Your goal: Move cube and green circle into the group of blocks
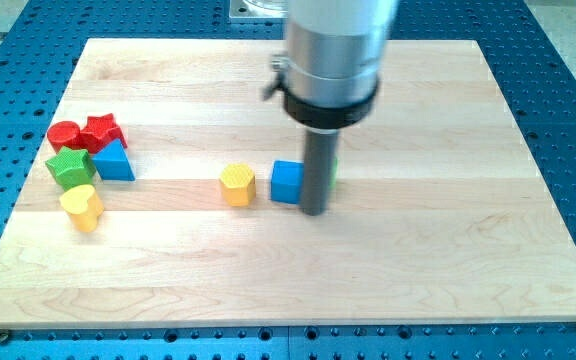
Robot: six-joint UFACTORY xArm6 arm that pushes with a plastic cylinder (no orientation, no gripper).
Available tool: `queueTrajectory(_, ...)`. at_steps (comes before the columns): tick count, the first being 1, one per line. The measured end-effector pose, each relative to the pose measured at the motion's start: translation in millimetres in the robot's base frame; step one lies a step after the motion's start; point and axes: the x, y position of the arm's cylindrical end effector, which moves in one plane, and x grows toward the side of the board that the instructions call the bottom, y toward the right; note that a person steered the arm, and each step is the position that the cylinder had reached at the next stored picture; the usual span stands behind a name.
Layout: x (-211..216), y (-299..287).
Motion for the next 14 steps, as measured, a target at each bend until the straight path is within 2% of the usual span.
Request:
queueTrajectory(1, -10, -62)
queueTrajectory(2, -20, -50)
queueTrajectory(3, -26, -147)
queueTrajectory(4, -13, -97)
queueTrajectory(5, -31, -18)
queueTrajectory(6, -45, 10)
queueTrajectory(7, -81, 35)
queueTrajectory(8, -114, 88)
queueTrajectory(9, -118, 20)
queueTrajectory(10, -89, -89)
queueTrajectory(11, -78, -113)
queueTrajectory(13, -95, 106)
queueTrajectory(14, -29, 58)
